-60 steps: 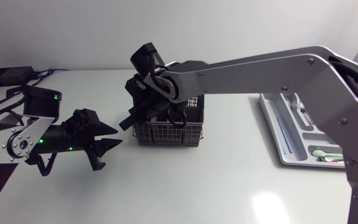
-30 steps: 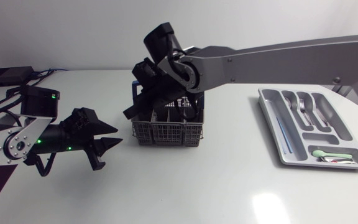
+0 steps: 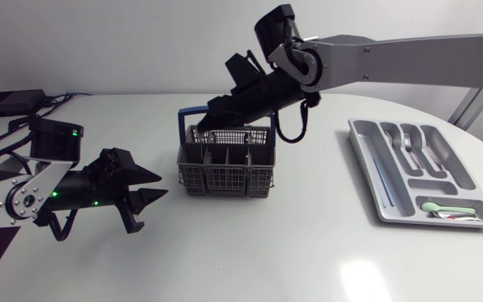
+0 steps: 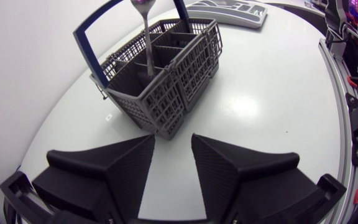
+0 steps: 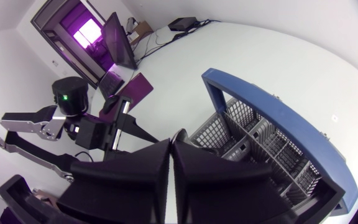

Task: Unload the cutlery basket into the drawer organizer.

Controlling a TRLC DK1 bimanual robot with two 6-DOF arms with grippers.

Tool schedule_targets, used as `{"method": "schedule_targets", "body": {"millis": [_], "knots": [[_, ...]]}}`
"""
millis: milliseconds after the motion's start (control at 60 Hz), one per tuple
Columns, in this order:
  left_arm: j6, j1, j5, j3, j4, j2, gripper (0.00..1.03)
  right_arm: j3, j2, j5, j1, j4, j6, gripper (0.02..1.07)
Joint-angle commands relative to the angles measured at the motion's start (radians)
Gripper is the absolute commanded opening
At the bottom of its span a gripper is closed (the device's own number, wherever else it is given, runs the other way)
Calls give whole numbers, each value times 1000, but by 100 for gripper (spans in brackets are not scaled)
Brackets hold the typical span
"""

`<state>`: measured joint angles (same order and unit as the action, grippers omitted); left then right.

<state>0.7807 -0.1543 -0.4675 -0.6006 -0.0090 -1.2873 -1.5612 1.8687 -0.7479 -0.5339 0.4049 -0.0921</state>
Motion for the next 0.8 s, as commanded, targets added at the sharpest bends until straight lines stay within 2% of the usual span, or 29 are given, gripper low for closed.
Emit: {"method": "schedule_targets", "body": {"millis": [0,217,350,433,617,783], "knots": [[-21,-10,-8,24,3,13,44,-28,-71,-57,35,31,-43,8],[-35,-25,-3,22,1,22,44,1,-233,-90,81,130,-5,8],[-44,-37,3,22,-2,37,44,62,-341,-91,132,232,66,8],[-46,-37,6,21,-5,46,44,115,-414,-93,183,344,149,8],[-63,-47,7,16,-11,54,44,239,-520,-82,377,557,344,8],[-74,-68,26,7,-14,52,44,343,-566,-4,600,712,554,8]]}}
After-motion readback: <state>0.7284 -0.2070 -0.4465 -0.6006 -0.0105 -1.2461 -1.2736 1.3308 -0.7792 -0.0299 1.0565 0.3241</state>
